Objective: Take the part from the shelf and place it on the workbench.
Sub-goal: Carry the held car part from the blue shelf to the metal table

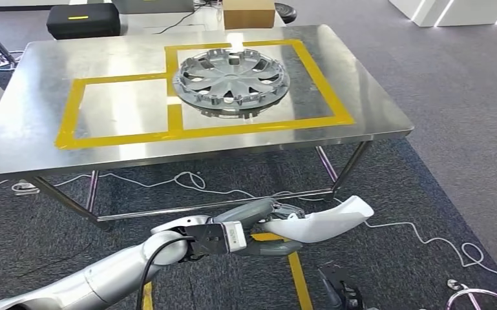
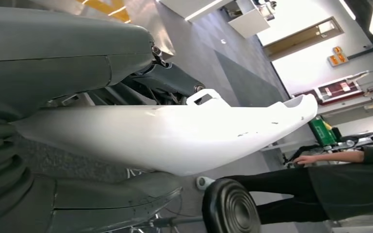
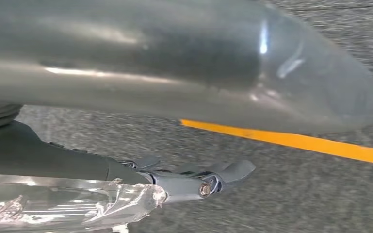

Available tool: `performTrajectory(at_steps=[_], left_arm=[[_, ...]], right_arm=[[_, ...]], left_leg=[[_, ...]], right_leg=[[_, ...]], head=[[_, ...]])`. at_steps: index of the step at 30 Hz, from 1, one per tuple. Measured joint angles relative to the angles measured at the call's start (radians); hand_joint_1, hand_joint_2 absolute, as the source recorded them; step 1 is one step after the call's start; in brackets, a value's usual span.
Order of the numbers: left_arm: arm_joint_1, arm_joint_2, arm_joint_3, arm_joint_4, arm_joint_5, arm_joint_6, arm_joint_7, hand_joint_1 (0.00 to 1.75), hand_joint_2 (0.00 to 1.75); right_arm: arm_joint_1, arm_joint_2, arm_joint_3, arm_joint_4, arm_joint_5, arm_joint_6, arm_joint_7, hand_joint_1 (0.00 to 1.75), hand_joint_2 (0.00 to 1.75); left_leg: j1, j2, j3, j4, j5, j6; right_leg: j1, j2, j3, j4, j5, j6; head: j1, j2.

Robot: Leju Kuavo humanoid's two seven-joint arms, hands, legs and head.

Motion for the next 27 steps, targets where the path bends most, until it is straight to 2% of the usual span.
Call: performTrajectory(at_steps=[1,2,3,5,6,7,8,10,11,12,13,14,16,17,18,21,22,23,25,26,27], left_arm=[[0.000,0.000,0.000,0.000,0.000,0.000,0.000,1.75,1.75],[0.000,0.000,0.000,0.001,0.000,0.000,0.000,1.75,1.75],[0.000,0.000,0.001,0.001,0.000,0.000,0.000,1.75,1.75],[-0.003,-0.002,0.002,0.001,-0.001,0.000,0.000,1.75,1.75],[-0.005,-0.003,0.002,0.001,-0.001,0.001,0.000,1.75,1.75],[-0.007,-0.003,0.003,0.001,-0.001,0.001,0.000,1.75,1.75],[-0.006,-0.002,0.003,0.002,-0.001,0.001,0.000,1.75,1.75],[-0.002,0.001,0.002,0.004,0.000,0.001,0.000,1.75,1.75],[0.000,0.003,0.002,0.006,0.000,0.001,0.001,1.75,1.75],[0.002,0.004,0.002,0.007,0.000,0.001,0.002,1.75,1.75],[0.003,0.005,0.002,0.008,0.000,0.001,0.002,1.75,1.75],[0.003,0.005,0.002,0.008,0.000,0.001,0.003,1.75,1.75],[0.003,0.007,0.002,0.009,0.000,0.001,0.003,1.75,1.75],[0.004,0.007,0.002,0.009,0.000,0.001,0.003,1.75,1.75],[0.003,0.008,0.002,0.009,0.000,0.001,0.004,1.75,1.75],[-0.001,0.006,0.004,0.009,0.000,0.003,0.004,1.75,1.75],[-0.002,0.005,0.004,0.009,0.000,0.003,0.004,1.75,1.75],[-0.003,0.005,0.004,0.008,0.000,0.003,0.004,1.75,1.75],[-0.002,0.005,0.003,0.009,0.002,0.002,0.004,1.75,1.75],[-0.001,0.005,0.003,0.009,0.003,0.001,0.004,1.75,1.75],[0.000,0.005,0.003,0.009,0.003,0.000,0.005,1.75,1.75]], right_arm=[[0.001,0.000,0.000,0.000,0.000,0.000,0.000,0.00,0.00],[0.001,0.000,0.000,0.000,0.000,0.000,0.001,0.00,0.00],[0.002,0.000,0.000,0.001,0.000,0.000,0.001,0.00,0.00],[0.000,0.000,0.000,0.000,0.001,0.000,0.001,0.00,0.00],[-0.001,0.000,-0.001,0.000,0.002,0.000,0.001,0.00,0.00],[-0.002,0.000,-0.002,0.000,0.002,-0.001,0.001,0.00,0.00],[-0.002,0.000,-0.003,0.000,0.002,-0.002,0.001,0.00,0.00],[0.002,0.000,-0.004,0.000,0.003,-0.002,0.001,0.00,0.00],[0.005,0.000,-0.004,0.001,0.003,-0.001,0.002,0.00,0.00],[0.008,0.000,-0.004,0.001,0.003,0.000,0.002,0.00,0.00],[0.010,0.000,-0.004,0.001,0.003,0.000,0.002,0.00,0.00],[0.010,0.000,-0.005,0.001,0.004,0.000,0.002,0.00,0.00],[0.009,0.000,-0.005,0.001,0.005,0.000,0.002,0.00,0.00],[0.007,0.000,-0.005,0.001,0.005,0.000,0.002,0.00,0.00],[0.006,0.000,-0.005,0.001,0.006,0.000,0.002,0.00,0.00],[0.000,0.000,-0.005,0.000,0.008,0.000,0.002,0.00,0.00],[-0.003,0.001,-0.005,0.000,0.009,0.000,0.002,0.00,0.00],[-0.006,0.001,-0.005,0.000,0.009,0.000,0.002,0.00,0.00],[-0.007,0.001,-0.005,0.000,0.009,0.000,0.003,0.00,0.00],[-0.005,0.001,-0.005,0.000,0.009,0.000,0.003,0.00,0.00],[-0.003,0.001,-0.005,0.000,0.009,0.000,0.003,0.00,0.00]], left_leg=[[-0.001,0.000,0.012,-0.001,-0.011,-0.004],[-0.002,0.000,0.019,-0.003,-0.021,-0.009],[-0.003,0.000,0.024,-0.004,-0.026,-0.015],[-0.004,0.000,0.029,-0.002,-0.028,-0.027],[-0.004,0.001,0.022,0.020,-0.025,-0.032],[-0.004,0.002,0.001,0.058,-0.027,-0.036],[-0.003,0.003,-0.033,0.115,-0.039,-0.041],[0.001,0.004,-0.116,0.228,-0.091,-0.050],[0.001,0.004,-0.148,0.258,-0.115,-0.052],[0.002,0.004,-0.167,0.263,-0.122,-0.053],[0.002,0.005,-0.173,0.238,-0.102,-0.052],[0.002,0.005,-0.168,0.189,-0.056,-0.051],[0.002,0.009,-0.149,0.066,0.061,-0.047],[0.001,0.010,-0.143,0.024,0.097,-0.042],[0.000,0.011,-0.142,-0.001,0.115,-0.035],[0.002,0.010,-0.127,-0.010,0.109,-0.013],[0.003,0.009,-0.118,-0.010,0.105,-0.007],[0.004,0.009,-0.110,-0.010,0.100,-0.002],[0.003,0.009,-0.100,-0.010,0.089,0.004],[0.003,0.007,-0.093,-0.010,0.082,0.005],[0.002,0.006,-0.084,-0.010,0.074,0.005]], right_leg=[[0.003,-0.001,0.014,-0.054,0.039,-0.005],[0.006,-0.001,0.022,-0.087,0.066,-0.009],[0.008,-0.001,0.026,-0.101,0.073,-0.014],[0.007,0.001,0.038,-0.104,0.067,-0.025],[0.004,0.001,0.046,-0.109,0.063,-0.031],[0.002,0.002,0.056,-0.114,0.060,-0.035],[0.000,0.003,0.065,-0.118,0.055,-0.038],[-0.001,0.003,0.082,-0.122,0.040,-0.040],[-0.002,0.004,0.092,-0.123,0.031,-0.039],[-0.002,0.004,0.103,-0.123,0.022,-0.038],[-0.003,0.005,0.116,-0.123,0.013,-0.037],[-0.003,0.006,0.129,-0.123,0.004,-0.035],[-0.002,0.008,0.149,-0.122,-0.014,-0.028],[-0.001,0.009,0.155,-0.123,-0.022,-0.022],[0.001,0.010,0.159,-0.123,-0.028,-0.016],[0.001,0.008,0.168,-0.117,-0.043,0.001],[0.001,0.006,0.157,-0.091,-0.055,0.005],[0.000,0.004,0.131,-0.042,-0.073,0.008],[0.000,0.003,0.049,0.095,-0.119,0.013],[0.000,0.003,0.010,0.146,-0.136,0.014],[0.001,0.003,-0.015,0.165,-0.136,0.014]], head=[[0.000,0.000],[0.000,0.000],[0.000,0.000],[-0.001,0.000],[-0.003,0.000],[-0.004,0.000],[-0.005,0.000],[-0.006,0.000],[-0.006,0.000],[-0.006,0.000],[-0.006,0.000],[-0.006,0.000],[-0.008,0.000],[-0.008,0.000],[-0.008,0.000],[-0.006,0.000],[-0.004,0.000],[-0.004,0.000],[-0.001,0.000],[-0.001,0.000],[0.001,0.000]])
